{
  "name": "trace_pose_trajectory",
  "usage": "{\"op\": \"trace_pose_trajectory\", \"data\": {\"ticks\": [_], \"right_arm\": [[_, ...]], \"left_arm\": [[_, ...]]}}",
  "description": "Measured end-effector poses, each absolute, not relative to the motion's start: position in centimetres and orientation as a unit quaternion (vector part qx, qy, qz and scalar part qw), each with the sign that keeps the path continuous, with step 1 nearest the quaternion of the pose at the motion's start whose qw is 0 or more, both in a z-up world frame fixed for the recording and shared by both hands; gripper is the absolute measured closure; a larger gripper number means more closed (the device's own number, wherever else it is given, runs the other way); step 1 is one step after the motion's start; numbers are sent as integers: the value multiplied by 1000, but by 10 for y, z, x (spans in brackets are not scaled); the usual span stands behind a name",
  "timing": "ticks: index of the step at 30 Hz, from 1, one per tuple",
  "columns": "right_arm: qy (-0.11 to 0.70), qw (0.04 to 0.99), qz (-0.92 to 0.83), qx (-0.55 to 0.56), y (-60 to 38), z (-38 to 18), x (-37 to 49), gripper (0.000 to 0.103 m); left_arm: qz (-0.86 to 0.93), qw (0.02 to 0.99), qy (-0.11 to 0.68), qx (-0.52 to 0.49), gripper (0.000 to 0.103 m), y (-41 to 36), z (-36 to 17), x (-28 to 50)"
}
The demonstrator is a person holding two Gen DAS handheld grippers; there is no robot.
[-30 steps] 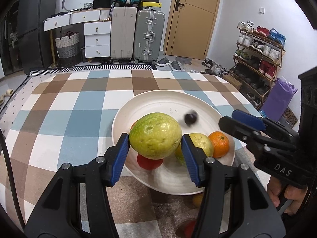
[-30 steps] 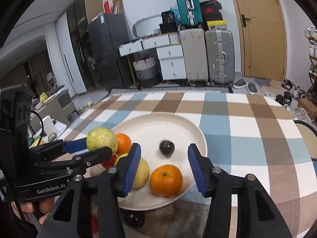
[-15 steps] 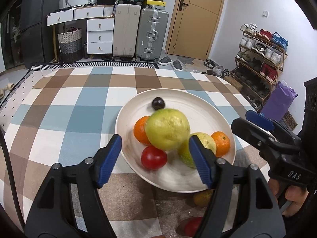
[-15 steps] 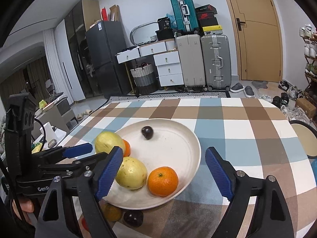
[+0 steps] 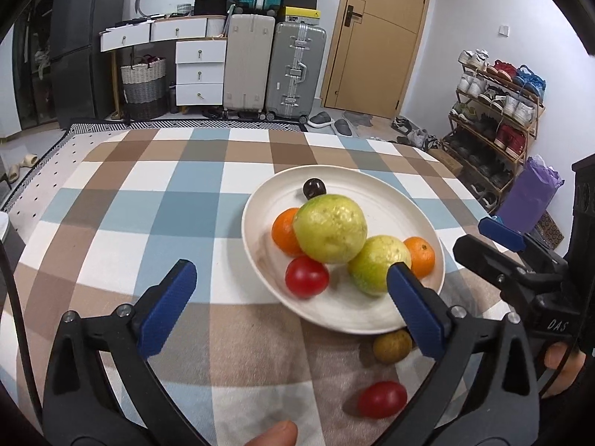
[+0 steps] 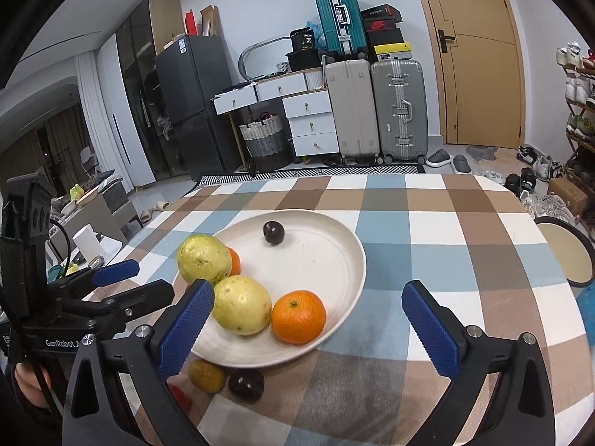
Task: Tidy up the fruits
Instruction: 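Withdraw both grippers from the plate toward the loose fruits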
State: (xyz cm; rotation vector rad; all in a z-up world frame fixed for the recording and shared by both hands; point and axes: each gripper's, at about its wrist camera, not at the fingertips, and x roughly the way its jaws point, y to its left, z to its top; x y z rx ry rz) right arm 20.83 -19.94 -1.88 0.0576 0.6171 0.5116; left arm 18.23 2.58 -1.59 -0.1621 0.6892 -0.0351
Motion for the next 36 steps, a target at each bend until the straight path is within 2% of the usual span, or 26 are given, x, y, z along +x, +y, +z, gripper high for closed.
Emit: {"op": "trace_pose_trajectory", "data": {"ticks": [20, 36], "right_arm": [[341, 900, 270, 10, -208, -28, 172, 0], [398, 870, 288, -42, -193, -44, 173, 1]], "left_arm": [[-25, 936, 346, -66, 1, 23, -22, 123], [-56, 918, 391, -32, 1, 2, -35, 132]]}}
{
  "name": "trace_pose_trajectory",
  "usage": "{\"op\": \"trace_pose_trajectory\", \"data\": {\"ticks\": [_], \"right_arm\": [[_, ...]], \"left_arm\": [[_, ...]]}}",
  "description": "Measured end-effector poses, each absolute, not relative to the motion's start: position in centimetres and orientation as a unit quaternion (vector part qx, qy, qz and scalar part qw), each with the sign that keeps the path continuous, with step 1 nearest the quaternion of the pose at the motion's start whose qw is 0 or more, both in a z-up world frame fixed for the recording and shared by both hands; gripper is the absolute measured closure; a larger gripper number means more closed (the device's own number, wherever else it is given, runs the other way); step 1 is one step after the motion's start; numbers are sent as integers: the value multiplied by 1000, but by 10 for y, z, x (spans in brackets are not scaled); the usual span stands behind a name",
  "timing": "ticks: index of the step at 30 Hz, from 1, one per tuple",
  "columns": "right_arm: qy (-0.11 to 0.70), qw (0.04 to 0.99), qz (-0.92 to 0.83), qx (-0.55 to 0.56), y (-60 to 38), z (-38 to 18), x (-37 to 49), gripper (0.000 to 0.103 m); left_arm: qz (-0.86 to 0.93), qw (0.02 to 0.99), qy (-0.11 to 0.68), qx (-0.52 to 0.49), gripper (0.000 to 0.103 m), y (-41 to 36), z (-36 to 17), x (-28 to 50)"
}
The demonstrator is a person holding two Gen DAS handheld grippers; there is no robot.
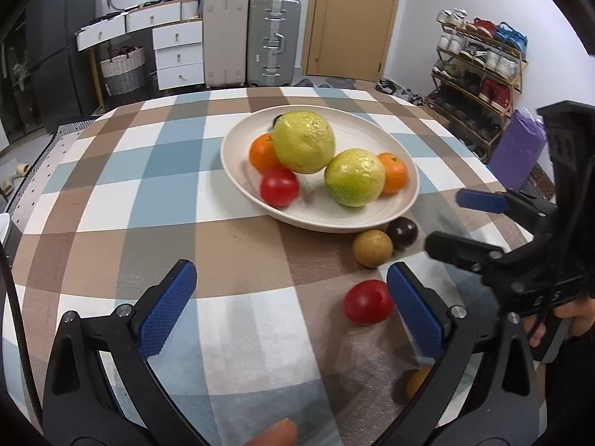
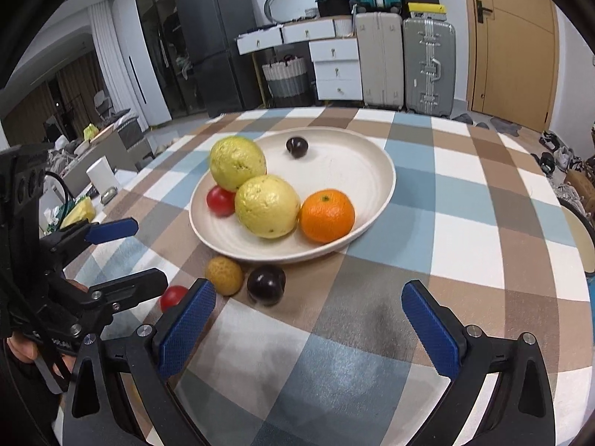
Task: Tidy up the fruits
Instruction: 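Withdraw both grippers from the plate toward the loose fruits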
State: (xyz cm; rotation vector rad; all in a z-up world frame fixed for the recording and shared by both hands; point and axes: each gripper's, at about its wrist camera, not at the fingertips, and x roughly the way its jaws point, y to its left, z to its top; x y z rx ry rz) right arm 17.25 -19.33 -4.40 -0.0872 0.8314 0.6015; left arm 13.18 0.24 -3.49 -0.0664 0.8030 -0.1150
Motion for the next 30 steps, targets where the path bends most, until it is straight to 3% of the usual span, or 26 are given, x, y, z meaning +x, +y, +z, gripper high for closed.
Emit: {"op": "trace_pose_trajectory", "data": {"ticks": [5, 10, 21, 24, 30], "right_arm": [[411, 861, 295, -58, -186, -49, 173, 2], [433, 846, 301, -72, -178, -58, 178, 19], [426, 842, 314, -106, -165, -58, 174, 39], [424, 841, 317, -108, -164, -58, 175, 48], [422, 837, 328, -114, -160, -58, 174, 51]], "left_arm": [[-58, 917, 395, -18, 1, -4, -37, 132], [-71, 911, 406, -23, 1, -5, -39, 134], [-85, 903, 422, -11, 1, -13, -47, 136], [-89, 901, 424, -10, 4, -14, -48, 137], [-104, 898, 428, 1, 12, -21, -50, 137]]}}
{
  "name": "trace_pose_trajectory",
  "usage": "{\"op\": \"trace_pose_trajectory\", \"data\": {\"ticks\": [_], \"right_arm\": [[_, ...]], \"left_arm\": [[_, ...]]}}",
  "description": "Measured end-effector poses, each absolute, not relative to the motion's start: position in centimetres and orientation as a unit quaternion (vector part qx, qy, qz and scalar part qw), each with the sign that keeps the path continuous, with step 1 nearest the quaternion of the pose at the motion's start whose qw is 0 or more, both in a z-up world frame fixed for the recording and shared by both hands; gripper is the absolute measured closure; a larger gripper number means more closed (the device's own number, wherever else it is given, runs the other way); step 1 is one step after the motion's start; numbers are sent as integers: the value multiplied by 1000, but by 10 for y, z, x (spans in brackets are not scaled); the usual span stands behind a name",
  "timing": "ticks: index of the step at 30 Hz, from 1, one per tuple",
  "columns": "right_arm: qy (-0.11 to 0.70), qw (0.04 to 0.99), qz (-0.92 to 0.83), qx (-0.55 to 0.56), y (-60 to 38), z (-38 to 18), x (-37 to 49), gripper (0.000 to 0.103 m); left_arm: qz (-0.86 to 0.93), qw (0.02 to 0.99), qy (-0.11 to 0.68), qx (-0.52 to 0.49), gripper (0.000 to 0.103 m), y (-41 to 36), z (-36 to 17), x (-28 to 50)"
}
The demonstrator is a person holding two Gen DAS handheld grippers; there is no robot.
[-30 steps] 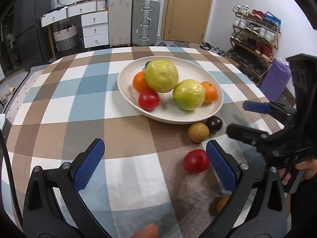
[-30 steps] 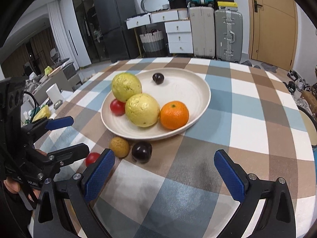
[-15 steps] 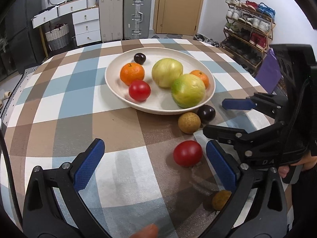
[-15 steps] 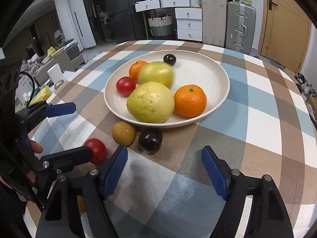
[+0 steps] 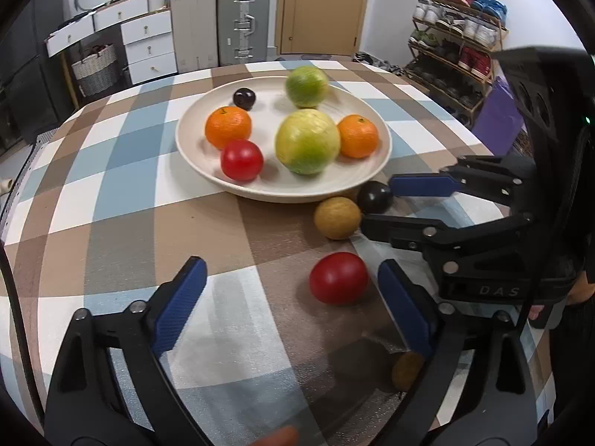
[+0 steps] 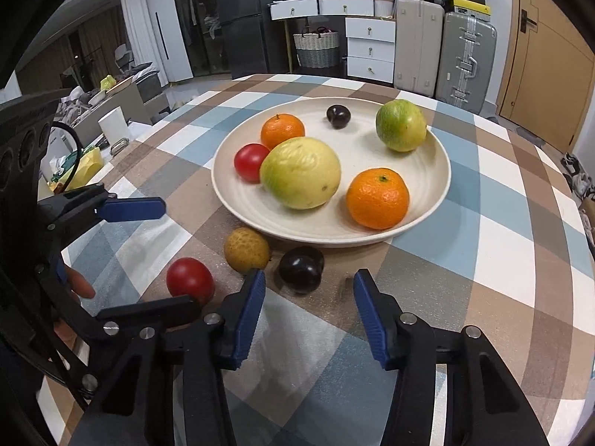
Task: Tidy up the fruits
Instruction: 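Withdraw both grippers from the plate toward the loose fruits, then grasp a red tomato with the left gripper while the right gripper grasps another plum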
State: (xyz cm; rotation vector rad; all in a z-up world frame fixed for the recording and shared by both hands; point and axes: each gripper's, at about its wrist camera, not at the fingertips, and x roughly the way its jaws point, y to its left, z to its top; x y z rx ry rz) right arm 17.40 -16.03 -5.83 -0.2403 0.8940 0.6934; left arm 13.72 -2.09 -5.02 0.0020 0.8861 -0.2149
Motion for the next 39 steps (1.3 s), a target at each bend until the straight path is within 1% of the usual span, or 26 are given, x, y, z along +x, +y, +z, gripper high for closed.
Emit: {"op": "trace_pose_trajectory", "data": {"ticks": [2, 7, 8, 9, 12, 13, 19, 25, 28, 30, 33, 34, 35, 39], "right_arm": [[422, 837, 331, -113, -159, -58, 175, 52], [420, 834, 336, -123, -152, -58, 175, 59], [419, 833, 339, -125, -152, -58, 174, 59], [418, 833, 340, -126, -151, -58, 173, 62], [418, 834, 339, -124, -152, -58, 174, 70], [418, 833, 341, -122, -152, -58, 173, 70], [406, 835, 351, -117, -154, -54, 170, 77], [397, 836, 359, -118, -155, -51, 166, 77], [402, 835, 357, -119, -155, -52, 167, 77], [406, 833, 359, -112, -156, -53, 169, 77], [410, 831, 361, -105, -158, -54, 172, 77], [411, 830, 361, -104, -158, -54, 172, 77], [413, 830, 361, -103, -159, -55, 173, 77], [413, 830, 361, -103, -159, -55, 173, 77]], "left_arm": [[-107, 896, 430, 5, 16, -23, -51, 137], [-115, 892, 436, 11, 24, -26, -54, 138], [-116, 892, 437, 10, 24, -26, -54, 138], [-118, 891, 438, 9, 24, -26, -54, 138], [-126, 890, 437, 7, 31, -26, -55, 138], [-129, 890, 438, 8, 33, -26, -55, 137], [-139, 889, 437, 7, 38, -27, -54, 136], [-149, 887, 437, 10, 41, -30, -54, 134], [-153, 886, 437, 12, 45, -31, -54, 133], [-154, 886, 437, 11, 51, -31, -54, 132], [-163, 885, 436, 6, 64, -31, -53, 132], [-167, 884, 436, 5, 71, -31, -53, 131], [-171, 883, 436, 3, 73, -31, -53, 131], [-179, 883, 434, 2, 73, -33, -52, 129]]}}
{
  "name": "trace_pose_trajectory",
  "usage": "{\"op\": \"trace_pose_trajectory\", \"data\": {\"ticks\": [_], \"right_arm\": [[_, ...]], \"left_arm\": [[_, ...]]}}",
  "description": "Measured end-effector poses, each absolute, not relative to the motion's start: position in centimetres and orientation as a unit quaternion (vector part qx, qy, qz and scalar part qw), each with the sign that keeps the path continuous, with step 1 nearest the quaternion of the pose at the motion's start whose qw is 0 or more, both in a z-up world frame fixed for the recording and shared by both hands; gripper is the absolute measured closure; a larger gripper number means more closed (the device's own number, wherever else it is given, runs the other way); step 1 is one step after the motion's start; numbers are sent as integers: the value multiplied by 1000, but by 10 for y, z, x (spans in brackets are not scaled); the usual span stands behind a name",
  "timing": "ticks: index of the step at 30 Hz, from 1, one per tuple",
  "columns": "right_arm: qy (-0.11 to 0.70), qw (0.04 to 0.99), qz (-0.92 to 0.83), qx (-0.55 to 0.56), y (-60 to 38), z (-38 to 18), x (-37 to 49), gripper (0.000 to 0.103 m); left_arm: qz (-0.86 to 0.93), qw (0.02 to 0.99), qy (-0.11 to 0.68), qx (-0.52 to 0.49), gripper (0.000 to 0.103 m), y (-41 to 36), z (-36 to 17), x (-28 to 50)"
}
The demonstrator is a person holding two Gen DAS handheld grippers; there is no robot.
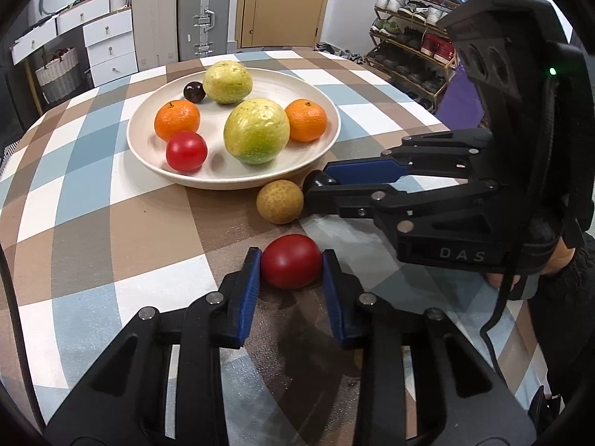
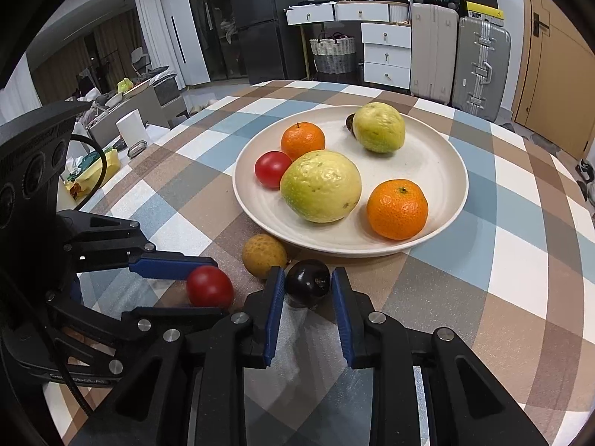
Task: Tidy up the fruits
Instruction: 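Grasp a red tomato with the left gripper while the right gripper grasps another plum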
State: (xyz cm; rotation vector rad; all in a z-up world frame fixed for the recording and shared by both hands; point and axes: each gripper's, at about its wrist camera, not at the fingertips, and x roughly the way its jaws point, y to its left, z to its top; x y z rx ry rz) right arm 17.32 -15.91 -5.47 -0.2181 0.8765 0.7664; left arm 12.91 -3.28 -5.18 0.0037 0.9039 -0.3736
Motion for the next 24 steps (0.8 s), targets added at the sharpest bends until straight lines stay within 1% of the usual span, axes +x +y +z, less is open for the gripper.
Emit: {"op": "trace_pose_trajectory", "data": {"ticks": [6, 12, 15, 24], "right_arm": [[421, 825, 365, -94, -160, -56, 177, 75], [428, 818, 375, -84, -161, -58, 178, 75], [423, 819, 377, -88, -160, -57, 176, 78], [395, 830, 384, -87, -164, -48, 168, 78]], "left_arm": [[-173, 891, 419, -10, 73, -27, -45, 127], [-166, 897, 408, -27, 74, -19, -38, 127], [-163, 901, 401, -33, 73, -15, -36, 127], [-139, 911, 385, -59, 74, 0, -30, 127]]}}
